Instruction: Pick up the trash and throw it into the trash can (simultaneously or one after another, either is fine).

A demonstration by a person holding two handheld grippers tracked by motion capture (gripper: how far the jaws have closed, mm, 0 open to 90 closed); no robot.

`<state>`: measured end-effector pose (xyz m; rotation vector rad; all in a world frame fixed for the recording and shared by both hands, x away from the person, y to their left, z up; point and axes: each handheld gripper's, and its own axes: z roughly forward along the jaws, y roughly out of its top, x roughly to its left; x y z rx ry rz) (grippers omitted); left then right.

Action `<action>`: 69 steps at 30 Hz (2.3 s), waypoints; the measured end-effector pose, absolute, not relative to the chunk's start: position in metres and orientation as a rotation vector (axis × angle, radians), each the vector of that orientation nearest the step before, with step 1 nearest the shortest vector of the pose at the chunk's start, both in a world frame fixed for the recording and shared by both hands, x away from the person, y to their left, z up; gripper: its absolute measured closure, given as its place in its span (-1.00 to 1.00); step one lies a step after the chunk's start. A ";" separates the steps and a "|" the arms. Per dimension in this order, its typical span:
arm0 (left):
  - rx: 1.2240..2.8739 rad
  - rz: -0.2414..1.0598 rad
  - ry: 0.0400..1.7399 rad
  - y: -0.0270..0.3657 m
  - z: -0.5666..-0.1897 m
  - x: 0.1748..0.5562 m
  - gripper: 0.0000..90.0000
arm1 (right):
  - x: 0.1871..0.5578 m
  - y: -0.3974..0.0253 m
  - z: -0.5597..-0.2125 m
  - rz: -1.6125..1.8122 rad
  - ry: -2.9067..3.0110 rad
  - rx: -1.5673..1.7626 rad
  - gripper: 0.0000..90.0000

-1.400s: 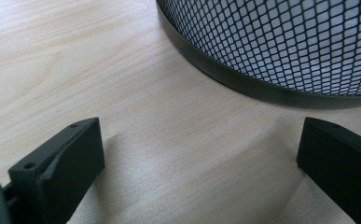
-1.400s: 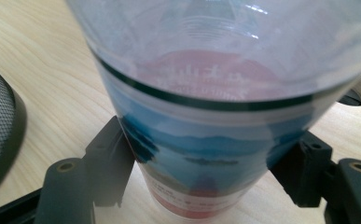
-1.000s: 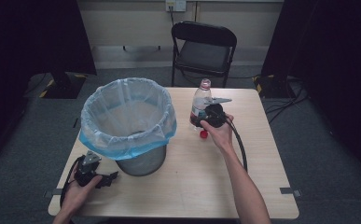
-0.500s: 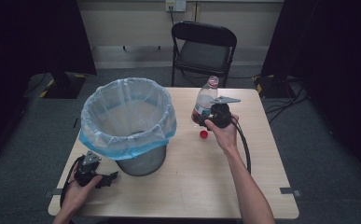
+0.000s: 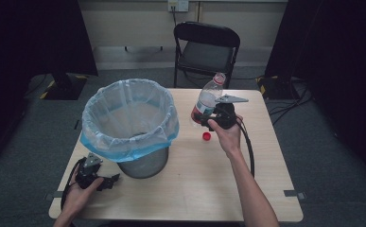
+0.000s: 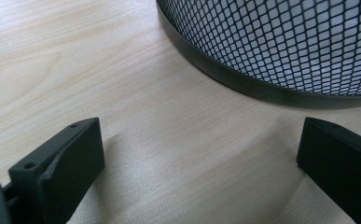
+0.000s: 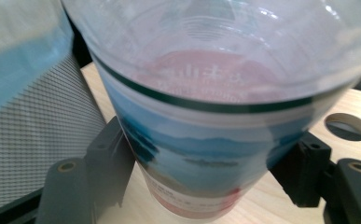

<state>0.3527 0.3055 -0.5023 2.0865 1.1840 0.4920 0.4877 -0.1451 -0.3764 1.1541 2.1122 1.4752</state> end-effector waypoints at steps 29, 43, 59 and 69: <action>2.085 0.492 1.184 0.305 -0.502 0.353 -1.00 | 0.471 -0.130 -0.301 1.570 1.967 0.965 -0.33; 2.086 0.493 1.184 0.305 -0.502 0.353 -1.00 | 0.478 -0.113 -0.269 1.667 1.884 0.908 -0.33; 2.086 0.492 1.184 0.305 -0.502 0.353 -1.00 | 0.465 -0.083 -0.234 1.834 1.864 0.765 -0.33; 2.086 0.493 1.184 0.305 -0.502 0.353 -1.00 | 0.449 -0.059 -0.222 1.965 1.977 0.647 -0.34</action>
